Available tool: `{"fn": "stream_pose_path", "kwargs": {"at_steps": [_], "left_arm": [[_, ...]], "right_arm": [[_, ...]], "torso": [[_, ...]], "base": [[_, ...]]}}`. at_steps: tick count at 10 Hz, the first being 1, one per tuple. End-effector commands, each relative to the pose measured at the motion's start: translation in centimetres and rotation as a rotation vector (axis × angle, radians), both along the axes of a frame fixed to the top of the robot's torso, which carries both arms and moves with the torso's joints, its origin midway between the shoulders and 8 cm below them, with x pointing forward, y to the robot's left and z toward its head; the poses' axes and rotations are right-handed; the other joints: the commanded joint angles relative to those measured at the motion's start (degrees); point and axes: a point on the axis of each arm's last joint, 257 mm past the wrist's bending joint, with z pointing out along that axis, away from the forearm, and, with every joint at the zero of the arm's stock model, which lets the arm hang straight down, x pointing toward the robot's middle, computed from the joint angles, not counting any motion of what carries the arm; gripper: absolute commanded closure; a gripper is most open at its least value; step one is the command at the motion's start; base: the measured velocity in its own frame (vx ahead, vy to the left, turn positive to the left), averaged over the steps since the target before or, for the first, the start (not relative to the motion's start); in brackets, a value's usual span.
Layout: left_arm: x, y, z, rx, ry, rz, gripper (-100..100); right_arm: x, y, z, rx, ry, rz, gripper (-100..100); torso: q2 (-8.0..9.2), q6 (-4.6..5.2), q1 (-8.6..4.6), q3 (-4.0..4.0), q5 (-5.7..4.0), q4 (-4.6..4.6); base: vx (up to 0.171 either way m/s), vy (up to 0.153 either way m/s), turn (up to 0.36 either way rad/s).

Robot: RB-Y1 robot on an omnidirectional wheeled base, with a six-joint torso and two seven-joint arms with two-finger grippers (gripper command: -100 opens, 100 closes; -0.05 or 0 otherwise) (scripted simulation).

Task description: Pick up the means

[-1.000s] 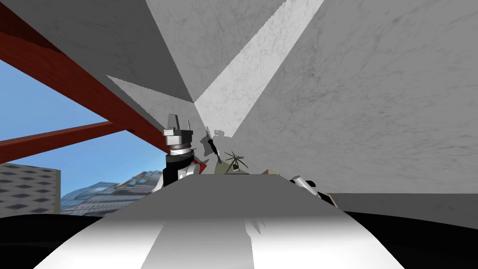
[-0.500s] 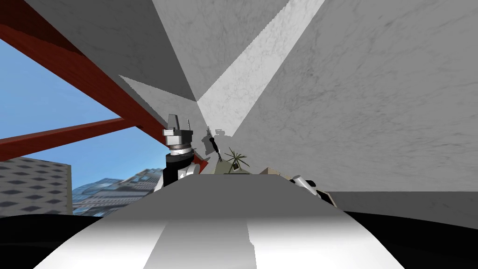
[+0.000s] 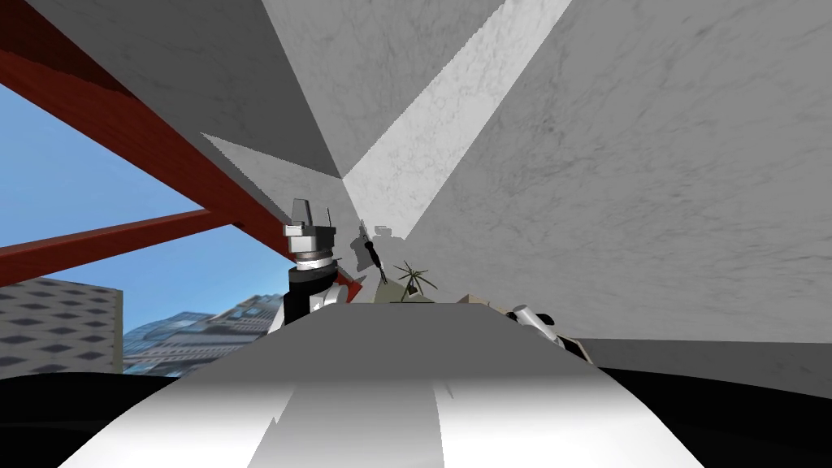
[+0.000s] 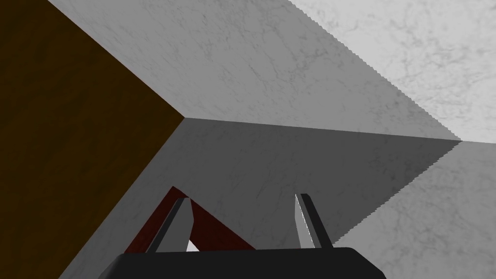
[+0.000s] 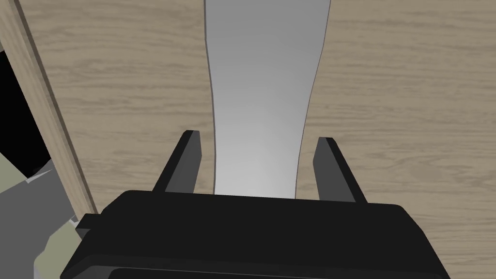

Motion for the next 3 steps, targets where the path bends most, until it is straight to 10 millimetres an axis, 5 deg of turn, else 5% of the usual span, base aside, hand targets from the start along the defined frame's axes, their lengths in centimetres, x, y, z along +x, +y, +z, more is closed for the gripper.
{"fn": "stream_pose_path", "kwargs": {"at_steps": [1,2,3], "left_arm": [[0.00,0.00,0.00,0.000,0.000,0.000,0],[0.00,0.00,0.00,0.000,0.000,0.000,0],[0.00,0.00,0.00,0.000,0.000,0.000,0]], "right_arm": [[-0.04,-0.62,0.69,0.002,0.003,-0.005,100],[0.02,-0.34,0.41,0.001,0.000,-0.003,100],[0.00,-0.35,0.46,0.002,0.001,-0.003,0]], "torso": [[0.00,0.00,0.00,0.00,0.00,0.00],[0.15,0.01,0.01,0.08,0.02,0.02],[0.13,0.02,-0.06,0.08,-0.01,0.02]], "base": [[-0.039,0.045,0.031],[-0.019,0.018,0.003],[0.000,0.000,0.000]]}}
